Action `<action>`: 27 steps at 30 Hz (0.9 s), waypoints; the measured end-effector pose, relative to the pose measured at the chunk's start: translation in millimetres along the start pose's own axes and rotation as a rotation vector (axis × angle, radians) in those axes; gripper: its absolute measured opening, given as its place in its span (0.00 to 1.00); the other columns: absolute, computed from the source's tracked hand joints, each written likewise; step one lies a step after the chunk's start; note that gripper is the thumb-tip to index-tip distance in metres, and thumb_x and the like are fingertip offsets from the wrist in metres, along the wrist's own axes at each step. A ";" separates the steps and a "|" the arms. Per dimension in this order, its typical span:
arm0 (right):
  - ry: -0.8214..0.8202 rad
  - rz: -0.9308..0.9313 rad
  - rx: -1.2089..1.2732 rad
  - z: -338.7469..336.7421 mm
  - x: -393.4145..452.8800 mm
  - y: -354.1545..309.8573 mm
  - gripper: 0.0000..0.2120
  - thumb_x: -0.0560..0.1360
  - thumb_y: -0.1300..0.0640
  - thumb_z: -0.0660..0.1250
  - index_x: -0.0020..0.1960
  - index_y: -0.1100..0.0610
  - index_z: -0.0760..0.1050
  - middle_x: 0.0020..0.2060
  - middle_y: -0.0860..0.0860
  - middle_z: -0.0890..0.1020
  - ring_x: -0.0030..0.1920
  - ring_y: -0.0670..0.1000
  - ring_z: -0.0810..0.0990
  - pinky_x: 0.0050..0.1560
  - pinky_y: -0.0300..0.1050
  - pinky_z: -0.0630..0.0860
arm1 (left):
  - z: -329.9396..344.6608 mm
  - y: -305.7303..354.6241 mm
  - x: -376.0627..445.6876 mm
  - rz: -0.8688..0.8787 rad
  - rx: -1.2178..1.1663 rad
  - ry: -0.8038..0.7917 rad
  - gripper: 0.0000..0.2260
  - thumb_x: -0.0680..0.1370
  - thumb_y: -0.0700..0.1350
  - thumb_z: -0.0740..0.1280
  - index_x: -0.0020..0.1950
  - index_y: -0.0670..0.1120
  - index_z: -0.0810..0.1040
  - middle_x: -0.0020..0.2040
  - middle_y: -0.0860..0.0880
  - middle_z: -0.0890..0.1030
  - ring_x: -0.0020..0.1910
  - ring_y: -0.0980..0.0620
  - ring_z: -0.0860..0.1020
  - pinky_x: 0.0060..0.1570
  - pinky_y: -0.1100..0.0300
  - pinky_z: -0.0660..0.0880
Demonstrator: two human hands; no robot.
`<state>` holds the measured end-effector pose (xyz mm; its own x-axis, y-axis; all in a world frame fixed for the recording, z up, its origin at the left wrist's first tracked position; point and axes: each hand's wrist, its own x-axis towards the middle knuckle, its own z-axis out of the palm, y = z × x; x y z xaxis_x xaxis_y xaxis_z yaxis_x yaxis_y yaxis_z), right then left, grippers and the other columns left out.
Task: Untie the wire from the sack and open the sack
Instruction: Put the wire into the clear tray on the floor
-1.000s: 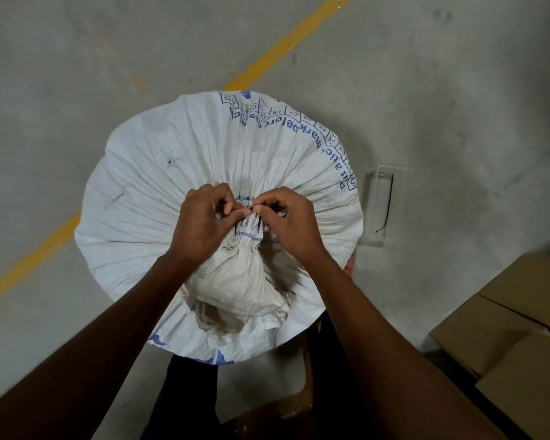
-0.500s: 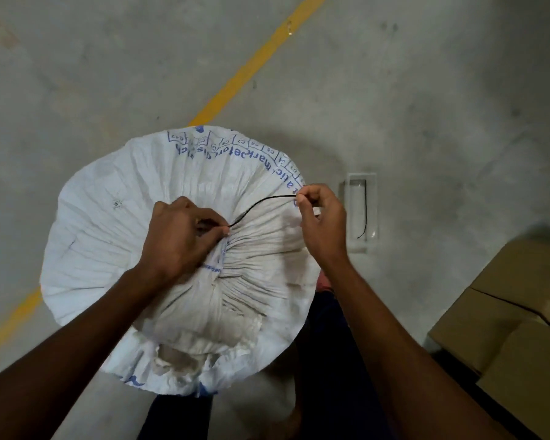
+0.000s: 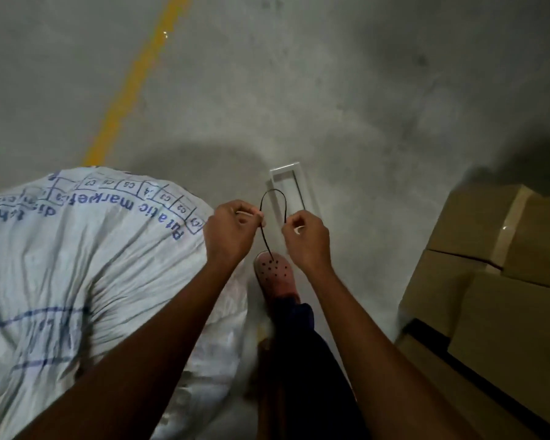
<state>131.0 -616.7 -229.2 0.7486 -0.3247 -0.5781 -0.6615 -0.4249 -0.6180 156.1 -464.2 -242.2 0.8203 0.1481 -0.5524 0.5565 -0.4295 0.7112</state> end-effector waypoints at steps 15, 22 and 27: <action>0.077 -0.161 -0.498 61.3 271.8 202.0 0.05 0.77 0.57 0.71 0.49 0.56 0.86 0.80 0.58 0.67 0.81 0.60 0.60 0.76 0.57 0.63 | 260.4 -130.2 198.7 -0.146 0.325 0.096 0.03 0.76 0.53 0.75 0.48 0.57 0.88 0.85 0.48 0.62 0.84 0.43 0.56 0.78 0.34 0.57; 0.064 -0.209 -0.884 103.9 309.5 251.9 0.09 0.78 0.52 0.72 0.56 0.52 0.85 0.82 0.57 0.63 0.83 0.63 0.55 0.78 0.67 0.57 | 284.4 -173.6 240.7 0.043 0.669 0.144 0.05 0.77 0.53 0.73 0.48 0.55 0.88 0.82 0.48 0.67 0.83 0.42 0.60 0.75 0.37 0.58; 0.022 -0.241 -0.999 105.2 323.3 261.5 0.08 0.77 0.56 0.73 0.56 0.54 0.85 0.78 0.58 0.70 0.79 0.65 0.64 0.70 0.65 0.68 | 272.0 -171.8 267.0 0.176 0.869 0.127 0.09 0.77 0.55 0.71 0.51 0.54 0.88 0.59 0.49 0.84 0.70 0.45 0.73 0.64 0.43 0.65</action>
<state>195.3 -743.8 -633.7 0.8640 -0.1490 -0.4809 -0.1617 -0.9867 0.0152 243.7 -593.2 -630.2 0.9215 0.0918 -0.3773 0.1671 -0.9709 0.1718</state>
